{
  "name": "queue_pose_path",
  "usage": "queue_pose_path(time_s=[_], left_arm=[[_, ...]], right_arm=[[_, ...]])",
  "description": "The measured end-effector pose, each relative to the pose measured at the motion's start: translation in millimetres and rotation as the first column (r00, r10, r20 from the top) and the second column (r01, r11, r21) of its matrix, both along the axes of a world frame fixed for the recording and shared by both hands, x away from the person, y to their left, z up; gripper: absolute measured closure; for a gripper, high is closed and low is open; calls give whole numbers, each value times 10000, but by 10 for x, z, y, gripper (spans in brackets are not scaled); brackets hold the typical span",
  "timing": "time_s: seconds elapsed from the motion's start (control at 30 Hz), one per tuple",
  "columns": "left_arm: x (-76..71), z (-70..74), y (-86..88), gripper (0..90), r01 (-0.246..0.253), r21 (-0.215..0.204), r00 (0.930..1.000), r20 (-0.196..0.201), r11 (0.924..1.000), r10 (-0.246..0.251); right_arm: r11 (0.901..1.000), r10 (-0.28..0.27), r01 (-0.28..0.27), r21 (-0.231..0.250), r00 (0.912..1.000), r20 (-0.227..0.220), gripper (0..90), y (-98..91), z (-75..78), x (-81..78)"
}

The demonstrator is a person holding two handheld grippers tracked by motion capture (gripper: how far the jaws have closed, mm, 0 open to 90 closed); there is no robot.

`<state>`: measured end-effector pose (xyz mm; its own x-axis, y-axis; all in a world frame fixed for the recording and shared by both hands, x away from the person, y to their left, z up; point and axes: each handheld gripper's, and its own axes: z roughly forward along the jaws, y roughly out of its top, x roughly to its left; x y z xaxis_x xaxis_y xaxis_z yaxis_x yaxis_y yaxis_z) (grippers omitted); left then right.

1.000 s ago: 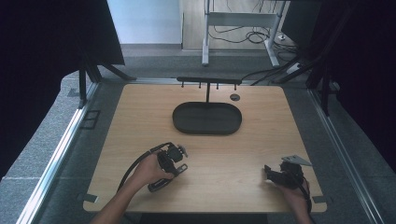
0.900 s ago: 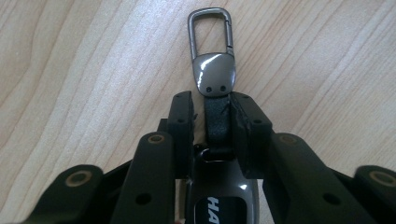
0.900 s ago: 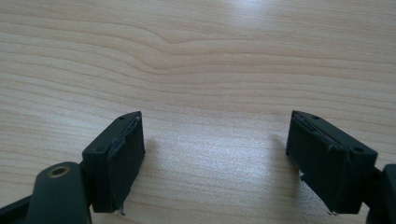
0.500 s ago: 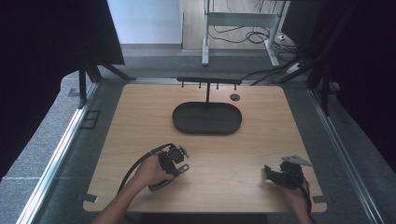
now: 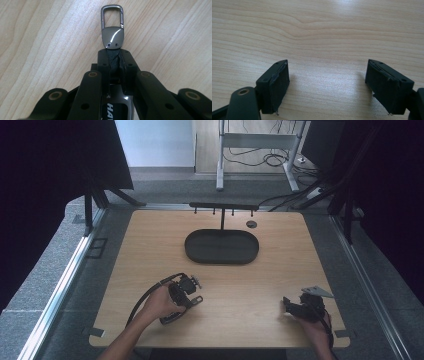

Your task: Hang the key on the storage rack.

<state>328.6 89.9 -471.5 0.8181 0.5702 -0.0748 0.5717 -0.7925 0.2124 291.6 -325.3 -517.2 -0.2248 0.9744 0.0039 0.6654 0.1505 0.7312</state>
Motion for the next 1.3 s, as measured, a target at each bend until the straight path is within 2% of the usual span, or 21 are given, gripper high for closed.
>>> queue_pose_path(time_s=[0.37,0.63,0.77,0.93,1.13,1.23,1.3], left_arm=[[-49,150,144,812,-215,-788,9992,320,9967,241],[-101,381,299,813,-338,-1511,9953,848,9879,470],[-152,545,342,813,-264,-1864,9898,1326,9821,518],[-159,683,383,813,-304,-2168,9843,1632,9757,670],[-141,752,410,814,-428,-2506,9726,2109,9671,977],[-136,774,413,814,-450,-2627,9694,2215,9638,1056],[-128,786,419,814,-460,-2684,9698,2191,9622,1075]], right_arm=[[10000,-16,16,2,10000,0,193,2,0,0],[10000,-13,13,1,10000,-4,193,2,0,0],[10000,-12,12,2,10000,-6,193,2,0,0],[10000,-6,6,-2,10000,-8,193,1,1,0],[10000,0,0,-1,10000,-11,193,1,1,0],[10000,-3,3,0,10000,-7,193,1,1,0],[10000,-4,4,0,10000,-9,193,1,1,0]])
